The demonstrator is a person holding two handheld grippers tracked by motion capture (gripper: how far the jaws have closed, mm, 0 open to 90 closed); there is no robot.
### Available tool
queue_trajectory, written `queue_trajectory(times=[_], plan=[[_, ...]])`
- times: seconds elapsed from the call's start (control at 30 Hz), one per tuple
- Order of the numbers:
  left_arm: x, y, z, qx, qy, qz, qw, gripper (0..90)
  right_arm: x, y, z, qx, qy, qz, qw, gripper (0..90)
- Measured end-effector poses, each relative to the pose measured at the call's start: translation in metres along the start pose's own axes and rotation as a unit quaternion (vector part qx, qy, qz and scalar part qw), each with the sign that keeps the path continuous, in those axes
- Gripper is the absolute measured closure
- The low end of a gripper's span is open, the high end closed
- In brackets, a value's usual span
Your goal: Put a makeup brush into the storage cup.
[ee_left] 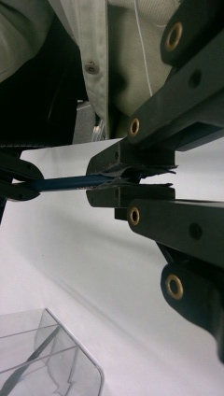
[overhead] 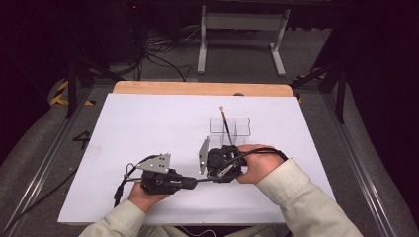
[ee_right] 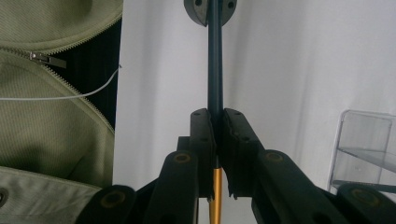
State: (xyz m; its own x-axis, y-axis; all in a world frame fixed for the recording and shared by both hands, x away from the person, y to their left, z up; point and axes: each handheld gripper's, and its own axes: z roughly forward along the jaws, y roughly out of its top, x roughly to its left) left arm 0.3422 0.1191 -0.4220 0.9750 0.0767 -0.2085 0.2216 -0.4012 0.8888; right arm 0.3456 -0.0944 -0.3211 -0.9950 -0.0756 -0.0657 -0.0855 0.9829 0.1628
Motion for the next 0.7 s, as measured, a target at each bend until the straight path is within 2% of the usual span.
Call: queue_trajectory(times=[0.27,0.37,0.47,0.53,0.6,0.7], plan=[[-0.001,0.000,0.002,0.010,-0.004,0.002,0.9999,84.7,0.001,-0.001,0.000,-0.001,0.001,-0.009,1.0000,83.2],[-0.004,0.002,0.001,0.010,0.004,0.013,0.9999,84.9,0.002,-0.002,-0.001,-0.006,0.003,-0.010,0.9999,83.0],[-0.006,0.002,0.000,0.006,0.007,0.013,0.9999,85.1,0.001,-0.004,-0.002,-0.017,0.004,-0.014,0.9998,82.1],[-0.006,0.003,-0.001,0.003,0.008,0.016,0.9998,85.2,0.001,-0.006,-0.006,-0.034,0.002,-0.014,0.9993,76.1],[-0.006,0.003,-0.002,-0.001,0.009,0.018,0.9998,85.2,0.003,-0.009,-0.010,-0.054,-0.011,-0.011,0.9984,66.1],[-0.007,0.003,-0.004,-0.007,0.010,0.019,0.9998,85.2,0.005,-0.014,-0.019,-0.081,-0.027,-0.011,0.9963,61.7]])
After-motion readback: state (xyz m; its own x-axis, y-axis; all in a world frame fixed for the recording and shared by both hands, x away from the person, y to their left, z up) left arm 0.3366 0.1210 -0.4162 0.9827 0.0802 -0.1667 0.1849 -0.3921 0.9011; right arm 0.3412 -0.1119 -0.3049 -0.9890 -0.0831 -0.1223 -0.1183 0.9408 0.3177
